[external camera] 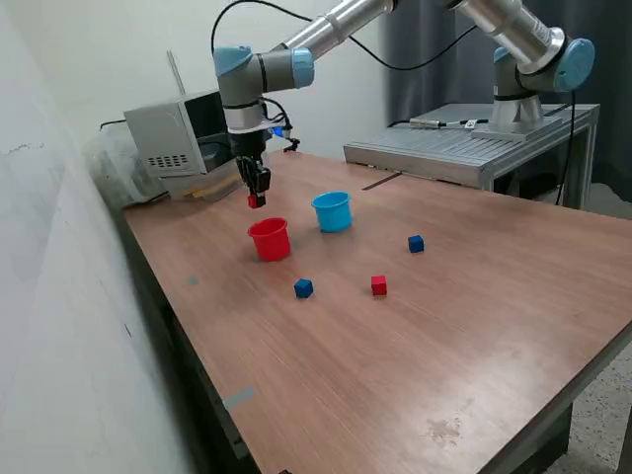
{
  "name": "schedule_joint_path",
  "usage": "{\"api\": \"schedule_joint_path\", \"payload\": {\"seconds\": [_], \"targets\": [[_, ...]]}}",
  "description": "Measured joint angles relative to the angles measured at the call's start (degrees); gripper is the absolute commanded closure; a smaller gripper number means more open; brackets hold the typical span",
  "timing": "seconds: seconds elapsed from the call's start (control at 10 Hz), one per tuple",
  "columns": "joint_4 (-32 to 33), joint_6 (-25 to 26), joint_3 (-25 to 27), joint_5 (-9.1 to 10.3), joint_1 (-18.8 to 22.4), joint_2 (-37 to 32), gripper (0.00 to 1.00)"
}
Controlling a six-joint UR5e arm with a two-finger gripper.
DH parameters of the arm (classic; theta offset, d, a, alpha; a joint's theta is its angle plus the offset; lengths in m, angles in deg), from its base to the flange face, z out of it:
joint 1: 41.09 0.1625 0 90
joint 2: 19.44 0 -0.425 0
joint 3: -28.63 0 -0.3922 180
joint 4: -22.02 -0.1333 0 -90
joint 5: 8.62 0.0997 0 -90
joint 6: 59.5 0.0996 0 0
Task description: Place red objects in the red bin, and blue objects in the blue bin.
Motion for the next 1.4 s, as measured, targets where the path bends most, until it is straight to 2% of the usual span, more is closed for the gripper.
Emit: {"api": "schedule_joint_path", "payload": {"seconds": [0.7,1.1,1.2,1.4], "targets": [[0.76,-2.13,1.0,0.79,0.41,0.96,1.0],[0.85,-3.07,1.17,2.39,1.24,1.15,1.0],[0.83,-3.12,1.25,2.45,1.87,1.14,0.0],[0.85,-3.16,1.19,2.38,2.41,1.13,0.0]]}}
